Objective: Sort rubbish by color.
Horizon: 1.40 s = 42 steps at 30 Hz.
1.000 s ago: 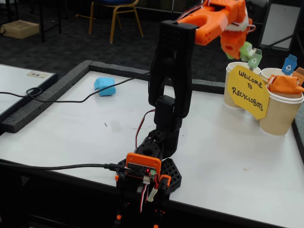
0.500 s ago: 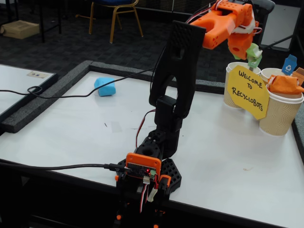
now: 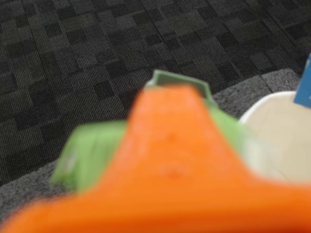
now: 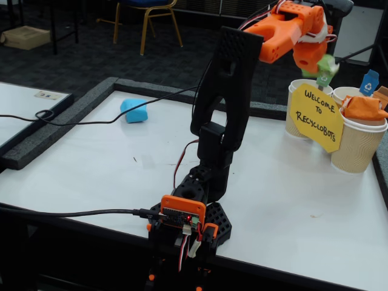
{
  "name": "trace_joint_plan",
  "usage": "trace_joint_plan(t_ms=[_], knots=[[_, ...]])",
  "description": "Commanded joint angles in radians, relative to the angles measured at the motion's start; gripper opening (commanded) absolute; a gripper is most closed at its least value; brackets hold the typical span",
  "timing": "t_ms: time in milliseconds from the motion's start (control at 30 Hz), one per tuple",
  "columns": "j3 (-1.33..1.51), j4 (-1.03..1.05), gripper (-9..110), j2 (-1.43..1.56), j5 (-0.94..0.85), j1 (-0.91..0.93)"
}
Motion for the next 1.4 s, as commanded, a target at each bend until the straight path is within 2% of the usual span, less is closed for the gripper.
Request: trace_joint_plan(t_ms=[0, 433, 633, 867, 1233, 1367], knots=[[-0.101, -0.012, 21, 0.041, -0.017, -0.018], [-0.127, 0.044, 19, 0.146, -0.009, -0.029], [-0.025, 0.230, 18, 0.397, -0.015, -0.196], [0.110, 0.322, 15, 0.584, -0.017, -0.344], [0.571, 0.377, 7, 1.042, -0.017, -0.561], [0.765, 0.364, 7, 1.279, -0.017, -0.563]])
